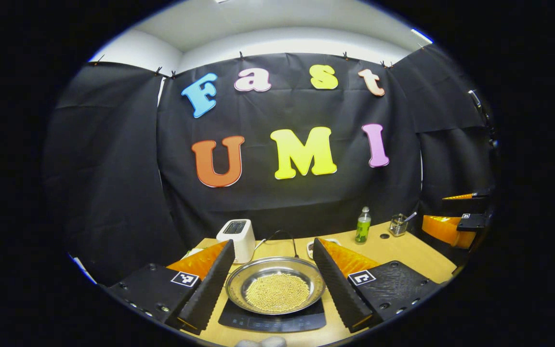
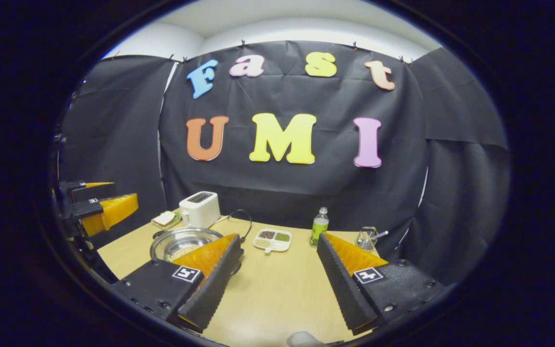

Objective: First push the handle of the pot to place it horizontally, then grasp the pot with both hands and set it on the induction cooktop.

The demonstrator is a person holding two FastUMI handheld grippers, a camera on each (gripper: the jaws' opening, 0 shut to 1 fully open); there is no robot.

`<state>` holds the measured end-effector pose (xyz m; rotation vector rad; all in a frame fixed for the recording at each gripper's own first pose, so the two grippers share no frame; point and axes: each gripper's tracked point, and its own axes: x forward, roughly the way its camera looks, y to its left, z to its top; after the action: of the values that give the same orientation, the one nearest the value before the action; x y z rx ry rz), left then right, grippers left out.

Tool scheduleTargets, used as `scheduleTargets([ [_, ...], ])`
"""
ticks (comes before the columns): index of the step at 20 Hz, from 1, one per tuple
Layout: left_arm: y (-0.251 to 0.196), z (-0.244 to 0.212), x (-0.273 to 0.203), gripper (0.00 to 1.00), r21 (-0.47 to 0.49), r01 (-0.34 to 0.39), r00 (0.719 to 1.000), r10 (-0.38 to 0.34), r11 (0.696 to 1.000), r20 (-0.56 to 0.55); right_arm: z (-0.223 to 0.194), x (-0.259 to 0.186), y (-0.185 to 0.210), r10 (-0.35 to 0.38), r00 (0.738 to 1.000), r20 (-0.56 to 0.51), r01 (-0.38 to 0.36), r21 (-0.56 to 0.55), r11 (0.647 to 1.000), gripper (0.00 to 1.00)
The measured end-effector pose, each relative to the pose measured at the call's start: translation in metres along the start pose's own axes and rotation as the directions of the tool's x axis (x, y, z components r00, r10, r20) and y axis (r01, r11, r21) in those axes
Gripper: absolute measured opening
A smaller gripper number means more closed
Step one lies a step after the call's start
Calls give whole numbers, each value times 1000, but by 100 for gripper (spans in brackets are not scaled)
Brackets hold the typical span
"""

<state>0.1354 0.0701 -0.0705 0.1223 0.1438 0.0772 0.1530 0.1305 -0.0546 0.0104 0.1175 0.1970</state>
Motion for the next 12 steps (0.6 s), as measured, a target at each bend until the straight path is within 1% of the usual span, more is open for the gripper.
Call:
scheduleTargets([
  [3, -45, 23, -35, 96, -12, 43, 998, -43, 999, 37, 15, -38, -32, -17, 999, 45, 17, 3, 1000, 100],
  [5, -67, 35, -57, 96, -15, 61, 997, -60, 998, 54, 22, -62, -54, -30, 998, 64, 29, 8, 1000, 100],
  [9, -97, 56, -100, 96, -47, 77, 994, -74, 996, 78, 27, -109, -93, -60, 994, 90, 56, 47, 997, 100],
  [12, -102, 69, -129, 96, -56, 61, 994, -56, 997, 95, 28, -141, -120, -93, 990, 103, 88, 59, 994, 100],
])
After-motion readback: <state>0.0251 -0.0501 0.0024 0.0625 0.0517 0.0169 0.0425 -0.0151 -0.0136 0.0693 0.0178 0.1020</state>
